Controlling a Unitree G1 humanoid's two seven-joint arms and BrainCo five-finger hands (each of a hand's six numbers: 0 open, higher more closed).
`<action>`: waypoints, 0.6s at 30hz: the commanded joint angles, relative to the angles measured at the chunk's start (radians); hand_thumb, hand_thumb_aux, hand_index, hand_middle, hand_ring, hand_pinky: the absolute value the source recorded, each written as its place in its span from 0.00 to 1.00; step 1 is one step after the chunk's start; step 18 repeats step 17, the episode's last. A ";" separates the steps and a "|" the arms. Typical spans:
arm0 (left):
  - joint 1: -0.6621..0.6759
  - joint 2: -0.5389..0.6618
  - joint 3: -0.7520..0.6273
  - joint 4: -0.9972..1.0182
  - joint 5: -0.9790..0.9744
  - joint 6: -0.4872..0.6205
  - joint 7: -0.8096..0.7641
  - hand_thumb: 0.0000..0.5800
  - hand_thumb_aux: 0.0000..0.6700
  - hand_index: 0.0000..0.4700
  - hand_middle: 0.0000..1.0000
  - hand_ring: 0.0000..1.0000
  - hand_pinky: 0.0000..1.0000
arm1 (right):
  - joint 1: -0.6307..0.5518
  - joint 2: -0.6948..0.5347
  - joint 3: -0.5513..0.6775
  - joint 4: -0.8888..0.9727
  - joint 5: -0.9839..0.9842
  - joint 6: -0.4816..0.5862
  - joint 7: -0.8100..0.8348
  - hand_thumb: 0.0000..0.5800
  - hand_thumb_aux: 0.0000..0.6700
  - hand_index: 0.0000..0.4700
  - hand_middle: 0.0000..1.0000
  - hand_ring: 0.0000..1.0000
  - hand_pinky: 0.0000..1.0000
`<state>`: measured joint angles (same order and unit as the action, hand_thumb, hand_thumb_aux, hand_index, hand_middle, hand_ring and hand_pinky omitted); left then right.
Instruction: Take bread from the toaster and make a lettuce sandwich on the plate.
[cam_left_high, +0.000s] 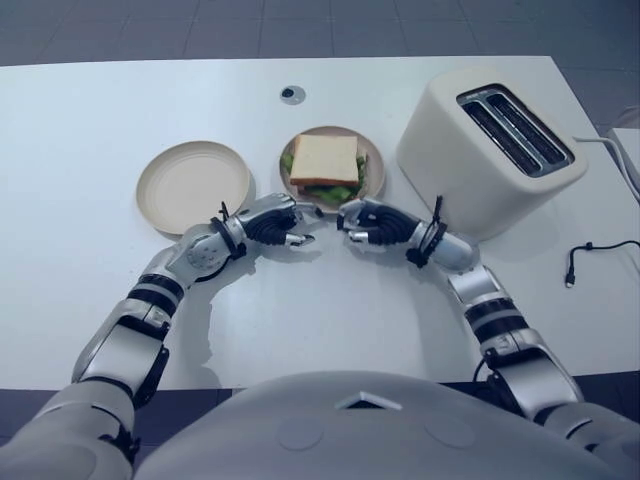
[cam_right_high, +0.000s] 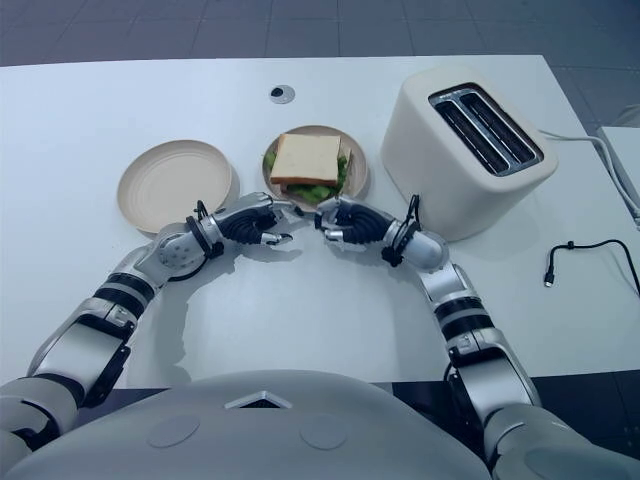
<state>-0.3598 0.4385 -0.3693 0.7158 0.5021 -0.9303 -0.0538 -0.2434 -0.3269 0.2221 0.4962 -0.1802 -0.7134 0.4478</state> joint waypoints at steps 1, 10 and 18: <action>0.001 -0.033 0.042 -0.039 -0.133 -0.095 0.011 0.00 0.00 0.00 0.22 0.22 0.22 | -0.025 0.045 -0.046 -0.004 0.122 -0.050 -0.014 1.00 1.00 1.00 0.99 0.99 0.99; 0.117 0.068 -0.020 -0.560 -1.002 -0.060 -0.316 0.00 0.00 0.00 0.00 0.00 0.00 | 0.014 0.020 -0.184 -0.421 0.518 0.108 0.035 0.00 0.00 0.00 0.00 0.00 0.00; 0.022 0.021 0.183 -0.554 -0.713 0.091 -0.259 0.00 0.00 0.00 0.00 0.00 0.00 | -0.027 0.011 -0.288 -0.524 0.539 0.177 0.000 0.00 0.00 0.00 0.00 0.00 0.00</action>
